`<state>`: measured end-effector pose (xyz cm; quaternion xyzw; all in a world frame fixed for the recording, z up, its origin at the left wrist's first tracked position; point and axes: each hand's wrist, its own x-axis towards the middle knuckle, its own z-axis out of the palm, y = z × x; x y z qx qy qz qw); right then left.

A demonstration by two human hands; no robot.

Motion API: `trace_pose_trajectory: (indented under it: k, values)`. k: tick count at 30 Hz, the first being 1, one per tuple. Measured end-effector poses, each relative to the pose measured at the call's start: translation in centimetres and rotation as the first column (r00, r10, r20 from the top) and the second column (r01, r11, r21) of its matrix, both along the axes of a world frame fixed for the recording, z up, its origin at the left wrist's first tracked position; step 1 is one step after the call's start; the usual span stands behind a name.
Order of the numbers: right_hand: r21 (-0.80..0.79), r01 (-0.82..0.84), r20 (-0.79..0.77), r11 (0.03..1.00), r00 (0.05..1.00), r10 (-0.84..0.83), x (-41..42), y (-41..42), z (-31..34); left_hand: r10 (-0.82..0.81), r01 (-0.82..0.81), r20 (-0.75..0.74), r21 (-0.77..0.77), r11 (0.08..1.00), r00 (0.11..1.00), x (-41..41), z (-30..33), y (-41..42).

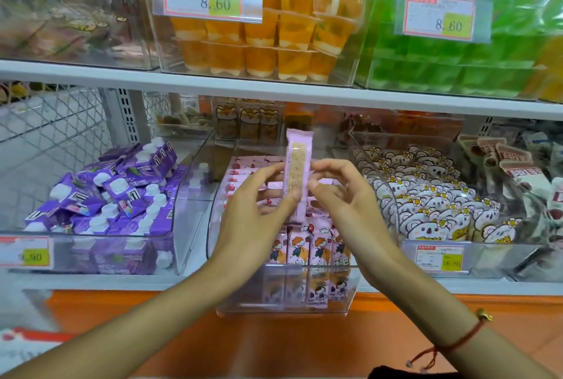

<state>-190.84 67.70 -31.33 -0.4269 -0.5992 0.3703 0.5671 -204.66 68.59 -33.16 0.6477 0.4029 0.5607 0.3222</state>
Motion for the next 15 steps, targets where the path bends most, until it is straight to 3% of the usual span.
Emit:
trace_pose_trajectory:
  k: [3, 5, 7, 11, 15]
  values:
    - [-0.022, 0.001, 0.031, 1.000, 1.000, -0.001, 0.2, 0.0, 0.2, -0.113, 0.161, 0.196, -0.245, 0.956, 0.974, -0.3, 0.8, 0.1]
    - [-0.089, -0.002, 0.021, 0.996, 1.000, 0.004, 0.3, 0.1, 0.4, -0.172, 0.314, 0.341, -0.420, 0.852, 0.924, -0.4, 1.4, -0.1]
    - [-0.135, -0.008, 0.034, 0.991, 0.999, 0.013, 0.4, 0.1, 0.4, -0.188, 0.412, 0.437, -0.501, 0.762, 0.880, -0.5, 1.7, -0.1]
    - [-0.148, -0.050, 0.036, 0.988, 0.998, 0.056, 0.7, 0.0, 0.3, -0.186, 0.448, 0.478, -0.522, 0.726, 0.858, -0.7, 1.7, 0.1]
    - [-0.085, -0.144, 0.093, 0.986, 0.984, 0.152, 1.4, -0.1, 0.3, -0.239, 0.352, 0.309, -0.389, 0.851, 0.921, -1.6, 1.6, 0.4]
